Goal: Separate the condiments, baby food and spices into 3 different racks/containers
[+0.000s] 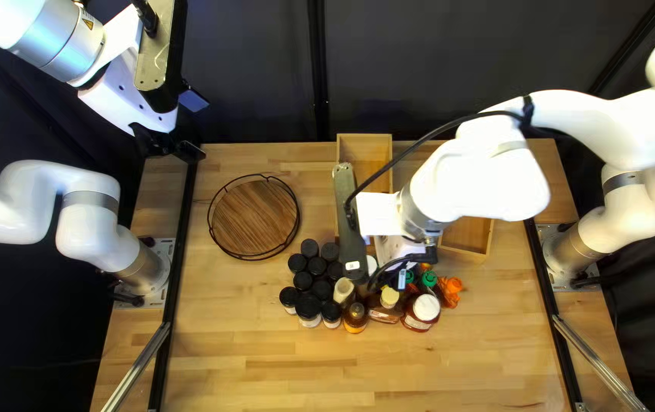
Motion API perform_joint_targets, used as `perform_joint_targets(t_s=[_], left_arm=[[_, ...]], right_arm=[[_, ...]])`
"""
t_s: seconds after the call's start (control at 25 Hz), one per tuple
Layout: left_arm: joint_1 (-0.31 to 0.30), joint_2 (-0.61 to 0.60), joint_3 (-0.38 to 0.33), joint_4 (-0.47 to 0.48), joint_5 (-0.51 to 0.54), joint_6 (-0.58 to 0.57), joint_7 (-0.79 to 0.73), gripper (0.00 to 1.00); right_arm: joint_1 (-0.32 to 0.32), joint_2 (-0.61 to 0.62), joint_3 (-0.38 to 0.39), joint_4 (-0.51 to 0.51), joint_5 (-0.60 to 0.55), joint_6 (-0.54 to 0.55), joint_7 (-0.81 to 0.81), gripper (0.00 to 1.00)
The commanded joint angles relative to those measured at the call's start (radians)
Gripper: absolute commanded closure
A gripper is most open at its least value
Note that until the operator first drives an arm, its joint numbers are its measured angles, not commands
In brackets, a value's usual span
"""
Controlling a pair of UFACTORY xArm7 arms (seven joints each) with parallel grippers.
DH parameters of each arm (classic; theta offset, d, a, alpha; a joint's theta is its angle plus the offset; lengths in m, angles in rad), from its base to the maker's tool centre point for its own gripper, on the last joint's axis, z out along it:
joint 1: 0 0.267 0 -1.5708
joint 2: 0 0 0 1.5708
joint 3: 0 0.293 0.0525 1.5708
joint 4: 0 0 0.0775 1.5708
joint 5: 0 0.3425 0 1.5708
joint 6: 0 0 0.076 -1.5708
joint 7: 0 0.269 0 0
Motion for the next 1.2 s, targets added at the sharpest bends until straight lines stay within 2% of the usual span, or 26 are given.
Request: perform_joint_targets(t_s=[0.04, 0.4, 1.08, 1.12, 1.16, 1.2], left_arm=[[0.0, 0.0, 0.0, 0.0, 0.0, 0.0, 0.0, 0.0], [0.0, 0.0, 0.0, 0.0, 0.0, 0.0, 0.0, 0.0], [0.0, 0.0, 0.0, 0.0, 0.0, 0.0, 0.0, 0.0], [0.0, 0.0, 0.0, 0.0, 0.0, 0.0, 0.0, 0.0], [0.0, 0.0, 0.0, 0.0, 0.0, 0.0, 0.0, 0.0], [0.0, 0.0, 0.0, 0.0, 0.0, 0.0, 0.0, 0.0]], right_arm=[[0.005, -0.031, 0.003, 0.001, -0.017, 0.008, 0.027, 0.0], [0.016, -0.143, -0.002, 0.074, -0.058, 0.071, 0.058, 0.0], [0.013, -0.2, -0.016, 0.015, -0.09, 0.008, 0.061, 0.0], [0.013, -0.203, -0.016, 0.015, -0.092, 0.005, 0.06, 0.13], [0.013, -0.205, -0.016, 0.015, -0.092, 0.004, 0.059, 0.42], [0.013, -0.206, -0.016, 0.015, -0.092, 0.003, 0.058, 0.94]])
